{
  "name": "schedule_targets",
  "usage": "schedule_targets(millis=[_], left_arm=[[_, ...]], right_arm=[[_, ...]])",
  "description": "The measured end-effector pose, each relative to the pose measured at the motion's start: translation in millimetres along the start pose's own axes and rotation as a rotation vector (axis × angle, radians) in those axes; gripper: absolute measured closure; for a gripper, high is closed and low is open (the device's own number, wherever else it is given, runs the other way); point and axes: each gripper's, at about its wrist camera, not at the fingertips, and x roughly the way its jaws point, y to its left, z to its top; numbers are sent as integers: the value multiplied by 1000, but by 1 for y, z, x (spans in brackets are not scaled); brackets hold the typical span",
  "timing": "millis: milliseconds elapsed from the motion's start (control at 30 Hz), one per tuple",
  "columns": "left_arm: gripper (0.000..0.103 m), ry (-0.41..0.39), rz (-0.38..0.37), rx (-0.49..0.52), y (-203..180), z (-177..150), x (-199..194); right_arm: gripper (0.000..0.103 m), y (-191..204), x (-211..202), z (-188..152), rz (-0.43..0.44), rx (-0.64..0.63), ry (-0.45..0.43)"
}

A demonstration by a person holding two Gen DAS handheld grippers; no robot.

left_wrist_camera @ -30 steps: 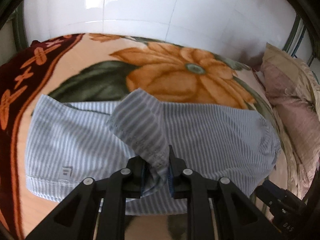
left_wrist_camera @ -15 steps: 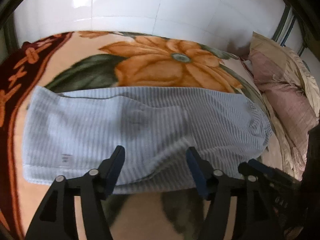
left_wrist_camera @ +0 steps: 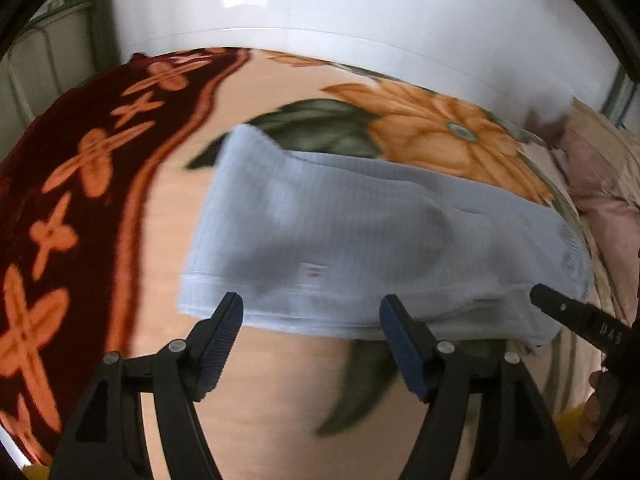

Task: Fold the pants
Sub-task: 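Move the open right gripper to the middle of the folded pants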

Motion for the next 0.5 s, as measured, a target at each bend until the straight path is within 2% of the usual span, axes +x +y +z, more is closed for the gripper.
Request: schedule_targets(millis=[100,267,500], left_arm=[[29,-8,23,-14,17,-2,-2],[29,-4,19,-52,31,-3,0],[29,8,20,-75,40,-3,10]], right_arm=[[55,5,13,6,9,13,18],[55,13,28,10,-37,-15,49],[55,28,36,12,-22,-34,45]])
